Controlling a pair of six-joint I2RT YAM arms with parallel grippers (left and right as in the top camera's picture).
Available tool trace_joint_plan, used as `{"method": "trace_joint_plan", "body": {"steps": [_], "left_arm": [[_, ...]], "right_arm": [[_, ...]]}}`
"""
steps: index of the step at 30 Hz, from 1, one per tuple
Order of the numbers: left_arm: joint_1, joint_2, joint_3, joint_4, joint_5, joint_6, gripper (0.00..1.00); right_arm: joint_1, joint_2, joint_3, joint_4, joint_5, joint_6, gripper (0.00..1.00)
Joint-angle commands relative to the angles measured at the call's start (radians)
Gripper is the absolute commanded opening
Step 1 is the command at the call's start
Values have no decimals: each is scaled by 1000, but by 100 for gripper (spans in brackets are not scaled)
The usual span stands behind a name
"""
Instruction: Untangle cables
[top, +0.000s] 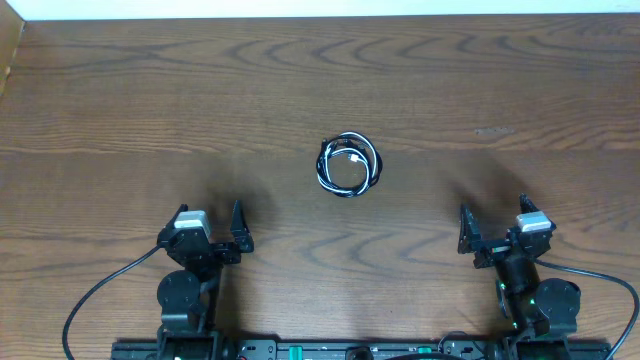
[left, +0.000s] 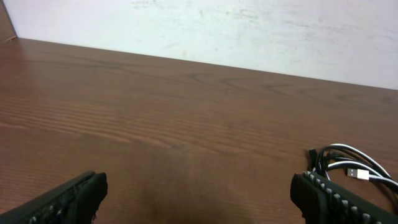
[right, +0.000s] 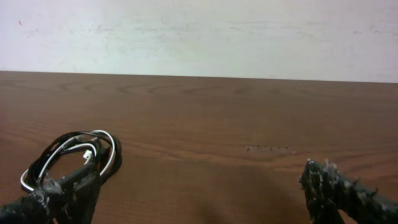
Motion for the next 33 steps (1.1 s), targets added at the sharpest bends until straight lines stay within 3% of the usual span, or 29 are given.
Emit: {"method": "trace_joint_plan", "body": {"steps": [1, 33], "left_arm": [[5, -1, -11, -44, -21, 16, 100], [5, -1, -11, -44, -21, 16, 100]], "right_arm": [[6, 1, -2, -2, -6, 2, 99], [6, 1, -2, -3, 13, -6, 99]]}}
